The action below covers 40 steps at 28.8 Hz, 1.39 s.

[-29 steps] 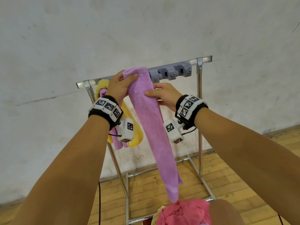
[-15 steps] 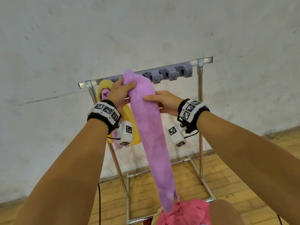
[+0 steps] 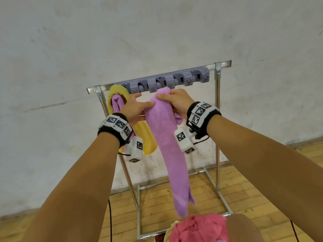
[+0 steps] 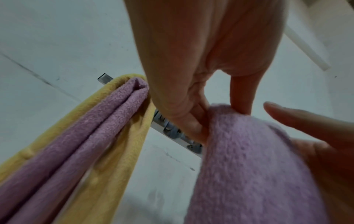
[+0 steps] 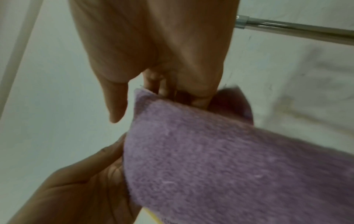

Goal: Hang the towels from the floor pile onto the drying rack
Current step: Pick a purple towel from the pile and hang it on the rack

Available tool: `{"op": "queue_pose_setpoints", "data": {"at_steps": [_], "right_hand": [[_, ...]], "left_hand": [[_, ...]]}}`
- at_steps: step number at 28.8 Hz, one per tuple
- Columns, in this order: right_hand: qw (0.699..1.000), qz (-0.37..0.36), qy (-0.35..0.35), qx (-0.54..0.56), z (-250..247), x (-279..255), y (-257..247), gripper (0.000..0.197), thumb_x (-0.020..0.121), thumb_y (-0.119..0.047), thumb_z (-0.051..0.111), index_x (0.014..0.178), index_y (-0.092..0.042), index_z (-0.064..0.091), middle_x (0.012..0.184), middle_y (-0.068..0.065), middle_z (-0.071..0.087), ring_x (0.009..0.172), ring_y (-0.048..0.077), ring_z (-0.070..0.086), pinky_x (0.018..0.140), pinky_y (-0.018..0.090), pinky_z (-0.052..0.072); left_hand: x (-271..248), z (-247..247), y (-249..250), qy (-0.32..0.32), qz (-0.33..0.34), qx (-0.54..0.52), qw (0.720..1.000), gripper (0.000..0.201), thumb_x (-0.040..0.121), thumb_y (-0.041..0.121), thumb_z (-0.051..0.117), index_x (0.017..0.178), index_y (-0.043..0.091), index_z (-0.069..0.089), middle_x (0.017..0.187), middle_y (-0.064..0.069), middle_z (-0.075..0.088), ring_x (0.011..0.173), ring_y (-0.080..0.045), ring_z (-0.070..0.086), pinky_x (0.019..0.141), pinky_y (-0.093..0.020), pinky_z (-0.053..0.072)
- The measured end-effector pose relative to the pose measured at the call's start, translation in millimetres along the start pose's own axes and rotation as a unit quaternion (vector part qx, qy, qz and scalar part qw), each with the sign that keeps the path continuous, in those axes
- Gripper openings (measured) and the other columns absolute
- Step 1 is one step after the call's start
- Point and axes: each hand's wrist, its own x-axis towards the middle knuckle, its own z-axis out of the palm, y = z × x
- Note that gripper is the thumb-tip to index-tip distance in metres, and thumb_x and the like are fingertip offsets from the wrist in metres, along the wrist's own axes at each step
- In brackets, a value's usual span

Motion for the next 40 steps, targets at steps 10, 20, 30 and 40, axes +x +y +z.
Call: {"op": "queue_pose_setpoints", "data": {"at_steps": [10, 20, 30, 40], "right_hand": [[0.991, 0.077, -0.104, -0.033, 0.8, -6.2, 13.8, 0.030, 0.087, -0.013, 0.073, 0.112, 0.002, 0.067, 0.102, 0.011, 0.073, 0.090, 0.021, 0.070, 0.078, 0.031, 0.059], [0.998, 0.011, 0.035, 0.056, 18.9, 9.9, -4.7, 0.027, 0.089, -0.021, 0.071, 0.108, -0.001, 0.070, 0.105, 0.019, 0.072, 0.099, 0.032, 0.071, 0.088, 0.042, 0.058], [0.994, 0.077, -0.084, 0.003, 4.1, -2.7, 5.9, 0.031, 0.091, -0.016, 0.067, 0.117, 0.000, 0.064, 0.098, 0.008, 0.068, 0.087, 0.018, 0.064, 0.076, 0.029, 0.054], [1.000, 0.001, -0.006, 0.006, 14.9, 11.5, 1.7, 0.028, 0.087, -0.016, 0.072, 0.111, -0.002, 0.071, 0.107, 0.016, 0.073, 0.087, 0.022, 0.069, 0.072, 0.030, 0.056]], "left_hand": [[8.3, -17.1, 14.6, 0.080, 0.123, -0.087, 0.985, 0.051, 0.088, 0.010, 0.071, 0.135, 0.020, 0.052, 0.118, -0.014, 0.059, 0.090, -0.020, 0.061, 0.064, -0.027, 0.055], [-4.7, -10.7, 9.0, -0.025, -0.011, 0.011, 1.000, 0.063, 0.084, 0.038, 0.075, 0.136, 0.011, 0.052, 0.118, -0.010, 0.066, 0.098, -0.025, 0.068, 0.065, -0.032, 0.057], [2.3, -12.5, 16.0, 0.069, 0.112, -0.091, 0.987, 0.040, 0.088, 0.005, 0.069, 0.125, 0.015, 0.059, 0.112, -0.017, 0.063, 0.082, -0.021, 0.061, 0.059, -0.027, 0.055], [-5.0, -19.2, 6.2, -0.030, 0.023, -0.018, 0.999, 0.052, 0.084, 0.017, 0.075, 0.130, 0.028, 0.055, 0.124, -0.012, 0.060, 0.109, -0.034, 0.063, 0.083, -0.048, 0.058]]}}
